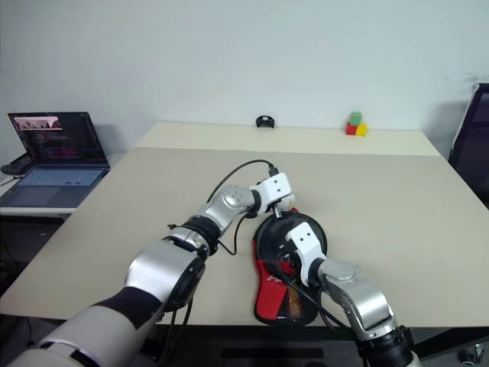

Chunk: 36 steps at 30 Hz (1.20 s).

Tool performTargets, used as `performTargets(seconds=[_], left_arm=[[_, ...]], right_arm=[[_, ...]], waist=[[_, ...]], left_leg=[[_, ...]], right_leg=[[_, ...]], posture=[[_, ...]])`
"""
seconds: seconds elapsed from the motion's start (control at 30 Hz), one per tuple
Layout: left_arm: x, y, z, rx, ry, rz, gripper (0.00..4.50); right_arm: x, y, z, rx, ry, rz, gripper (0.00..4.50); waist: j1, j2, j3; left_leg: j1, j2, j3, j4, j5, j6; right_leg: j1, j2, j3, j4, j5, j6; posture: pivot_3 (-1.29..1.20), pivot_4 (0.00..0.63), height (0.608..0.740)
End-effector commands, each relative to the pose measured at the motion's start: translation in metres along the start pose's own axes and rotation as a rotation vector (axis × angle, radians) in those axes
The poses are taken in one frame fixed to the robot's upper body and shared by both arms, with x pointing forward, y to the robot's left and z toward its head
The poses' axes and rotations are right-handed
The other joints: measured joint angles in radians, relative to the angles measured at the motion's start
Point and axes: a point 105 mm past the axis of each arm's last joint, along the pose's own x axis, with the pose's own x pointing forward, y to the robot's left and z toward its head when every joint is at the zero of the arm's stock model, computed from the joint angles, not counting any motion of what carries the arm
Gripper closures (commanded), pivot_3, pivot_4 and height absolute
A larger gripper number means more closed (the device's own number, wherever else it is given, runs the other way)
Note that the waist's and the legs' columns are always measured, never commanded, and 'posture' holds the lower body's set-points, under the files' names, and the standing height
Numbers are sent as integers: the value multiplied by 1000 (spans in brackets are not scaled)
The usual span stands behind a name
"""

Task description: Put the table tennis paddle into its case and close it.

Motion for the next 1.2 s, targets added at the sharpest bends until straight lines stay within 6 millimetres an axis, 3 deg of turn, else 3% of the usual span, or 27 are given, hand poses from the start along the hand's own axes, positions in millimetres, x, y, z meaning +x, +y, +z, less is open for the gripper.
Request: performTargets(seconds=[0.03, 0.33, 0.43, 0.77, 0.97, 1.2], left_arm=[[2, 10, 34, 7, -111, 29, 46], [4, 14, 60, -43, -203, 36, 46], [-14, 38, 65, -78, -280, 85, 46], [-81, 84, 4, -160, -276, 222, 46], [-107, 50, -15, -216, -363, 49, 46], [-118, -2, -3, -270, -403, -90, 46]], right_arm=[[6, -5, -57, 95, 216, -15, 0], [7, -8, -56, 85, 211, -22, 0], [4, -12, -52, 85, 192, -30, 0], [-7, -18, -27, 63, 107, 8, 0], [-21, -10, 3, 65, -9, 89, 0], [-51, -1, 42, 59, -134, 208, 0]], waist=[[-1, 0, 0], [-1, 0, 0], [-2, 0, 1], [1, 1, 3], [7, 2, 3], [7, 7, 7]], left_leg=[[0, 0, 0, 0, 0, 0], [0, 0, 0, 0, 0, 0], [0, 0, 0, 0, 0, 0], [-2, 0, 0, -2, 0, 0], [-17, 0, -3, 0, 0, -1], [-35, 0, -4, 2, 0, -1]], right_leg=[[0, 0, 0, 0, 0, 0], [0, 0, 0, 0, 0, 0], [0, 0, 0, 0, 0, 0], [-4, 0, 0, -1, 0, 0], [-16, -1, 1, -1, 4, -6], [-30, -2, 2, -1, 4, -7]], posture=[[0, 150, 740], [0, 150, 740], [0, 150, 740], [0, 150, 740], [0, 150, 740], [0, 150, 740]])
